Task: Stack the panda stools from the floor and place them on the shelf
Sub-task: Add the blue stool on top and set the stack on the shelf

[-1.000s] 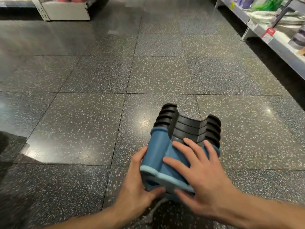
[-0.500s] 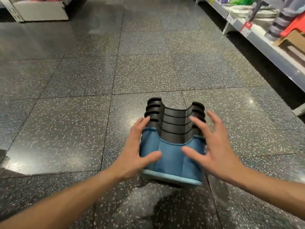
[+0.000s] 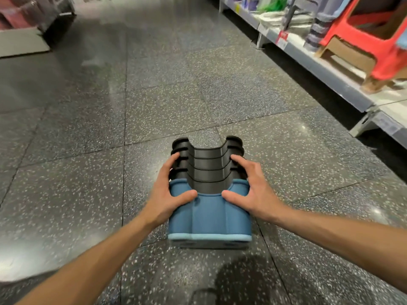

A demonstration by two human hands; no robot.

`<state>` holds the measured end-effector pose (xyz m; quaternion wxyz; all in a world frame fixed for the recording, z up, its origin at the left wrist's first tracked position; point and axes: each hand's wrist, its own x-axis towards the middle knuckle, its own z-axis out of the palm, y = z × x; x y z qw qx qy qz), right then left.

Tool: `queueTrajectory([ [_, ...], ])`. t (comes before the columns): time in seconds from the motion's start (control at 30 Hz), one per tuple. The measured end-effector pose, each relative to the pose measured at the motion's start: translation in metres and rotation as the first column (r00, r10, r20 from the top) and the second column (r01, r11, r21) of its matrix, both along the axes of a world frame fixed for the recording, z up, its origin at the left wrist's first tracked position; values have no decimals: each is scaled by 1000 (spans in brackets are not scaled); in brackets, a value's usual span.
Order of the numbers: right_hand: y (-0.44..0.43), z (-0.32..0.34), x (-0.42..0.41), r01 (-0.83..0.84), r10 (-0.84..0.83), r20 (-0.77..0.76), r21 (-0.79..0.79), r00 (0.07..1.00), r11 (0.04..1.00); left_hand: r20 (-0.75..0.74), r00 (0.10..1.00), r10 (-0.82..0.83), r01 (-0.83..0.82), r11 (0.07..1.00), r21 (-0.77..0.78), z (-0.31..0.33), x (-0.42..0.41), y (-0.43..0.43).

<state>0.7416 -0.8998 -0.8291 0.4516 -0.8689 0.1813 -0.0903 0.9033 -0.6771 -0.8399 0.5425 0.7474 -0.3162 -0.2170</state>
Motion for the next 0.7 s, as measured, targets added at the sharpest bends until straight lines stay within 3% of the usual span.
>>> queueTrajectory([
  [0.4,-14,-16,15,25,-26,16,82,1000,996,-36,993,-112,111,993,-43,-9,21,-3],
  [0.7,-28,-15,22,-14,9,78,71,997,997,-86,993,-78,68,990,-121,-6,15,-18],
])
